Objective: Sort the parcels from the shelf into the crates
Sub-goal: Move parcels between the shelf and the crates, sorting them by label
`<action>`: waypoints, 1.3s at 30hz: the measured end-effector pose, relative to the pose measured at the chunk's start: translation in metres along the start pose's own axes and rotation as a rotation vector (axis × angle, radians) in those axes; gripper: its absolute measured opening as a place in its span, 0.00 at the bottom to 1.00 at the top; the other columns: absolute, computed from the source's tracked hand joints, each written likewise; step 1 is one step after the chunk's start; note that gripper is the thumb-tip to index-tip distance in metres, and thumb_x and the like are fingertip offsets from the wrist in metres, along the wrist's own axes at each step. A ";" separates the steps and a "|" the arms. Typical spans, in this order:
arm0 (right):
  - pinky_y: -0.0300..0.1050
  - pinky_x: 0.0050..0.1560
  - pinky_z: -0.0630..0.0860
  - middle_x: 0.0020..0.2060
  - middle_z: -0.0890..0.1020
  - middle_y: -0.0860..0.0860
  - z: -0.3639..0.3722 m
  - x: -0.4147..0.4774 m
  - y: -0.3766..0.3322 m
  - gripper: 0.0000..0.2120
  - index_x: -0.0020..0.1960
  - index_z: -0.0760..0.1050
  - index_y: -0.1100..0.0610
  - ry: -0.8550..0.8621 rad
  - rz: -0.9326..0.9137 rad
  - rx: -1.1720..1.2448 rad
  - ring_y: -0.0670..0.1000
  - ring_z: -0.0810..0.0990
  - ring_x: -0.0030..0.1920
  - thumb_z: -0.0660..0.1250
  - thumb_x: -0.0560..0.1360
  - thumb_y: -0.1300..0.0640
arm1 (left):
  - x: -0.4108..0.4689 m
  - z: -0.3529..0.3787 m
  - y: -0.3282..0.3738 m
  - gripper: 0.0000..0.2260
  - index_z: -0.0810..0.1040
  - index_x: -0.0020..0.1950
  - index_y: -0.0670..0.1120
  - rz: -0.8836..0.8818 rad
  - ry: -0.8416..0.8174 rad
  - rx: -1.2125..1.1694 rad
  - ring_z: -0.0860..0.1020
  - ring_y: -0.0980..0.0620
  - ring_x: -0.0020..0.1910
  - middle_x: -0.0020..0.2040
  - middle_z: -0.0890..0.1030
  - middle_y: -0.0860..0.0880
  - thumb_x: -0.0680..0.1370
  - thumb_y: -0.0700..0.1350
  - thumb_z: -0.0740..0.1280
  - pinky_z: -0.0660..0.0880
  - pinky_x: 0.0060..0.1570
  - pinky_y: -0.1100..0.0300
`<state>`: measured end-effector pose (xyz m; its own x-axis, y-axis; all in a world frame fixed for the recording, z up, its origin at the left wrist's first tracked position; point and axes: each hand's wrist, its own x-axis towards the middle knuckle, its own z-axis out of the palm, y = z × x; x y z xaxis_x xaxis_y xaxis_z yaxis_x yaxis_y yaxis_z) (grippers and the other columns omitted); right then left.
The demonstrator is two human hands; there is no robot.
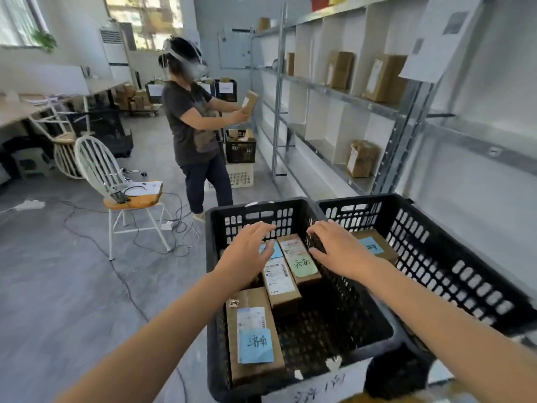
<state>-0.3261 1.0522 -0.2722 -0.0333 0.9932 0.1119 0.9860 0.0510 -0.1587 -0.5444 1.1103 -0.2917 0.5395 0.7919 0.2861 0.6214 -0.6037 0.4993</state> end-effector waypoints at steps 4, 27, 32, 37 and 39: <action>0.48 0.74 0.59 0.72 0.69 0.50 -0.026 -0.047 0.001 0.25 0.75 0.64 0.54 0.065 0.099 0.004 0.52 0.63 0.73 0.63 0.80 0.48 | -0.008 -0.002 0.028 0.21 0.65 0.76 0.48 0.135 -0.013 -0.011 0.65 0.55 0.72 0.73 0.69 0.52 0.83 0.50 0.60 0.58 0.67 0.65; 0.50 0.75 0.55 0.78 0.59 0.52 -0.176 -0.437 0.049 0.30 0.79 0.56 0.53 0.404 0.915 -0.220 0.55 0.53 0.79 0.61 0.81 0.46 | -0.086 0.089 0.388 0.22 0.67 0.74 0.40 0.946 -0.208 -0.327 0.65 0.45 0.75 0.74 0.69 0.43 0.82 0.45 0.64 0.57 0.74 0.57; 0.52 0.76 0.57 0.79 0.58 0.52 -0.202 -0.528 0.062 0.31 0.79 0.56 0.53 0.457 1.068 -0.227 0.55 0.52 0.79 0.61 0.81 0.45 | -0.128 0.115 0.473 0.23 0.65 0.76 0.42 1.053 -0.275 -0.405 0.63 0.49 0.75 0.75 0.67 0.46 0.83 0.47 0.62 0.56 0.74 0.61; 0.52 0.74 0.60 0.77 0.62 0.52 -0.242 -0.618 0.080 0.31 0.78 0.57 0.53 0.519 1.175 -0.283 0.55 0.57 0.78 0.62 0.80 0.45 | -0.161 0.127 0.568 0.23 0.62 0.78 0.47 1.112 -0.317 -0.454 0.63 0.53 0.74 0.77 0.65 0.50 0.83 0.52 0.59 0.57 0.69 0.64; 0.52 0.74 0.59 0.77 0.62 0.54 -0.260 -0.648 0.088 0.30 0.78 0.58 0.55 0.536 1.200 -0.293 0.56 0.59 0.77 0.63 0.80 0.46 | -0.171 0.127 0.605 0.23 0.62 0.77 0.47 1.121 -0.345 -0.481 0.65 0.51 0.74 0.76 0.66 0.51 0.83 0.52 0.59 0.60 0.68 0.63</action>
<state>-0.1749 0.3855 -0.1035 0.8695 0.2418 0.4306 0.3618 -0.9053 -0.2223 -0.1886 0.5980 -0.1420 0.7988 -0.2396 0.5519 -0.5003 -0.7740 0.3881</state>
